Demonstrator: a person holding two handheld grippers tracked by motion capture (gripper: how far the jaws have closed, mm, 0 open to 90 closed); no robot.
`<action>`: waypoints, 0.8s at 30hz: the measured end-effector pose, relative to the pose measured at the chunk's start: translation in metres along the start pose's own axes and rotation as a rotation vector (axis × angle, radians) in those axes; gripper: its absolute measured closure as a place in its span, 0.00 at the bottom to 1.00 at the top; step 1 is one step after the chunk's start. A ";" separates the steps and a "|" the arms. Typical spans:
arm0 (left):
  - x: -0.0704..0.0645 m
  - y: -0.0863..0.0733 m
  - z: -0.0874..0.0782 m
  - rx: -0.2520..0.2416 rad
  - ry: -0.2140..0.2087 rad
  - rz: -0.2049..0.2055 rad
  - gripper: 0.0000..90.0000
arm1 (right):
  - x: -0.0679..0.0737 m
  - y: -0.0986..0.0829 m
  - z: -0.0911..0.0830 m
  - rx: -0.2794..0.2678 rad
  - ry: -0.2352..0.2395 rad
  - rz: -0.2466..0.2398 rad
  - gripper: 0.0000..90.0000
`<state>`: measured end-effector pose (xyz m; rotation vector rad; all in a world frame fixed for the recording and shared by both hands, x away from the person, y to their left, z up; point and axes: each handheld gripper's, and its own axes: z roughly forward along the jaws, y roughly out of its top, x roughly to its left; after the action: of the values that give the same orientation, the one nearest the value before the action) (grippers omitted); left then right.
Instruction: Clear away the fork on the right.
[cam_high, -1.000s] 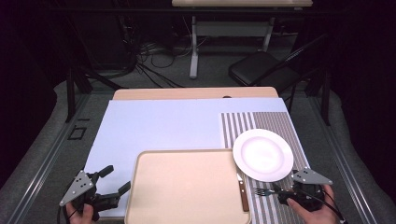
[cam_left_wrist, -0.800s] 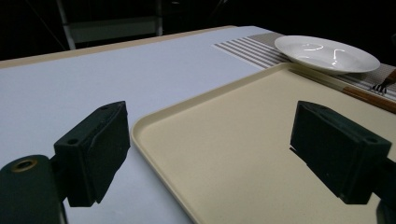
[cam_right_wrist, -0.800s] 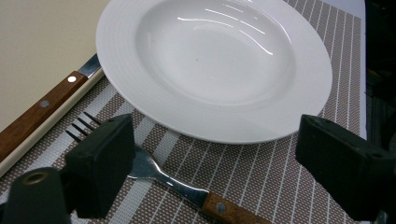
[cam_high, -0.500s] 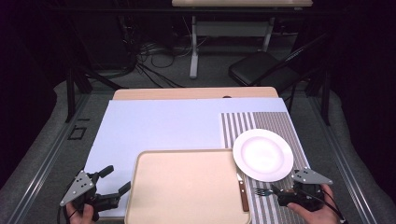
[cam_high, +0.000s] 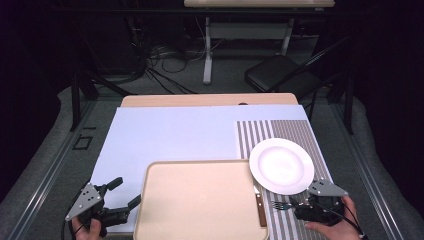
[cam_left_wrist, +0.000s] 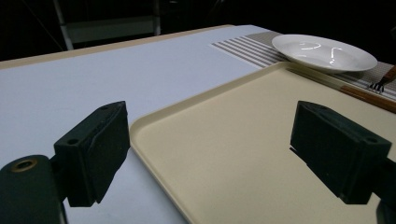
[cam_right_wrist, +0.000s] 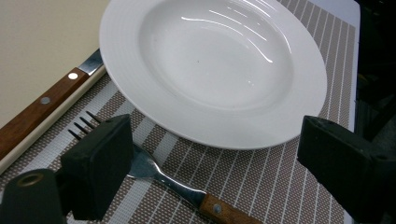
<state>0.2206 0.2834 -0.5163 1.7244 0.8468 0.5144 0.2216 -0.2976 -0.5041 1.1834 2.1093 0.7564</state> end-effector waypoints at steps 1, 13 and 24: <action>0.000 0.000 0.000 -0.001 0.001 -0.002 0.14 | 0.001 0.001 -0.001 0.001 0.002 -0.011 0.12; 0.000 0.000 0.000 0.002 0.000 -0.003 0.14 | -0.004 0.001 -0.007 0.071 0.023 -0.109 0.20; 0.000 0.000 0.000 0.001 0.000 -0.003 0.14 | -0.003 -0.001 -0.004 0.129 0.054 -0.243 0.32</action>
<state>0.2208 0.2830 -0.5165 1.7241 0.8496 0.5126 0.2195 -0.3014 -0.5015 0.9563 2.3237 0.5545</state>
